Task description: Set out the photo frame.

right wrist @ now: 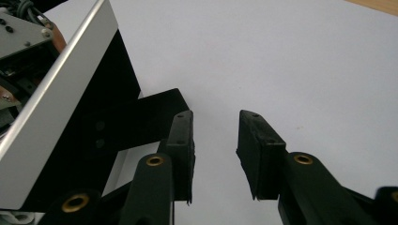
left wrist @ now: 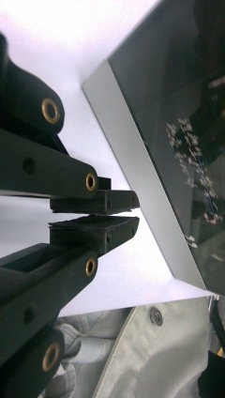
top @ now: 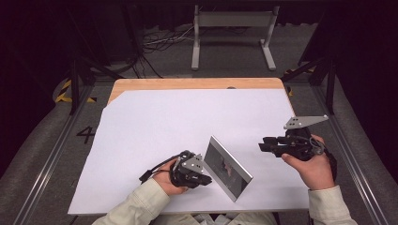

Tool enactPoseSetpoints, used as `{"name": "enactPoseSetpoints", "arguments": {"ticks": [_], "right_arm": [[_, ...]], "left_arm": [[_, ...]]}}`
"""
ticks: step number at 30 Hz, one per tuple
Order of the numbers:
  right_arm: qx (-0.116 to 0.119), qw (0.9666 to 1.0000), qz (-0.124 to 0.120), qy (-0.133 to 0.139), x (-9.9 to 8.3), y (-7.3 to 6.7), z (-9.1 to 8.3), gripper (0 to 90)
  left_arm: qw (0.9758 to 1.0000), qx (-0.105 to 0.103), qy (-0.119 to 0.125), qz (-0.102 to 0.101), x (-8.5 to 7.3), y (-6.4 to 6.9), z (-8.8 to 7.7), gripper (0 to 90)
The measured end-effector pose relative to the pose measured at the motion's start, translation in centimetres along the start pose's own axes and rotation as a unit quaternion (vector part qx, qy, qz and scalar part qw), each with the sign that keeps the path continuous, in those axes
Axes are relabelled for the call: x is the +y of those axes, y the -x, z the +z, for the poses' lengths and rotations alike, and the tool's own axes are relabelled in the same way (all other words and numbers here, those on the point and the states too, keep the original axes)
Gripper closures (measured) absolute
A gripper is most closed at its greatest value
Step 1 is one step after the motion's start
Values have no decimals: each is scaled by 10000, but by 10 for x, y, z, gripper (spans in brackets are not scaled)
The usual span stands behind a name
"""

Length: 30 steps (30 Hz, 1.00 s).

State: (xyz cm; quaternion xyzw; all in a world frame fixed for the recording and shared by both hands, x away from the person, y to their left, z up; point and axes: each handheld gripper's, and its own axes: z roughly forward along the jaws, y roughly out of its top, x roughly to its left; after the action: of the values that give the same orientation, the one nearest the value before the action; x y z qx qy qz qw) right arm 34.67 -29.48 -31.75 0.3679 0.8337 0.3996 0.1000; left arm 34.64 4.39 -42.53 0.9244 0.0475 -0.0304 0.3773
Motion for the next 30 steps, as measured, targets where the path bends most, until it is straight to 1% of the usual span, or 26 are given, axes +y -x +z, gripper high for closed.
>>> {"name": "enactPoseSetpoints", "arguments": {"ticks": [4,8,10,12,15,16,19,20,22,25,27,30], "right_arm": [[11,9999,101,7,3,-5,-3,668],[24,9999,113,17,6,-8,-4,656],[81,9998,186,-1,7,-10,-3,655],[92,9997,228,-21,9,-12,-4,655],[100,9996,274,-32,11,-14,-5,656],[94,9996,267,-38,13,-17,-5,656],[108,9995,287,-56,15,-19,-6,656],[108,9995,286,-55,15,-19,-5,656],[106,9994,320,-80,16,-21,-5,656],[110,9993,341,-124,18,-23,-5,653],[124,9993,332,-144,20,-25,-5,648],[139,9993,301,-190,23,-29,-4,642]], "left_arm": [[10000,36,35,-60,-2,-3,-4,857],[9999,84,74,-106,-3,-6,-7,855],[9998,102,93,-122,-4,-7,-8,854],[9996,173,102,-174,-7,-10,-12,853],[9996,204,93,-194,-8,-11,-12,853],[9996,208,88,-192,-8,-11,-12,852],[9995,225,68,-204,-8,-11,-13,850],[9995,242,69,-177,-9,-12,-13,849],[9994,258,69,-228,-10,-12,-15,849],[9992,299,78,-237,-13,-15,-17,848],[9990,327,66,-293,-15,-16,-19,848],[9988,363,102,-303,-17,-18,-21,848]]}}
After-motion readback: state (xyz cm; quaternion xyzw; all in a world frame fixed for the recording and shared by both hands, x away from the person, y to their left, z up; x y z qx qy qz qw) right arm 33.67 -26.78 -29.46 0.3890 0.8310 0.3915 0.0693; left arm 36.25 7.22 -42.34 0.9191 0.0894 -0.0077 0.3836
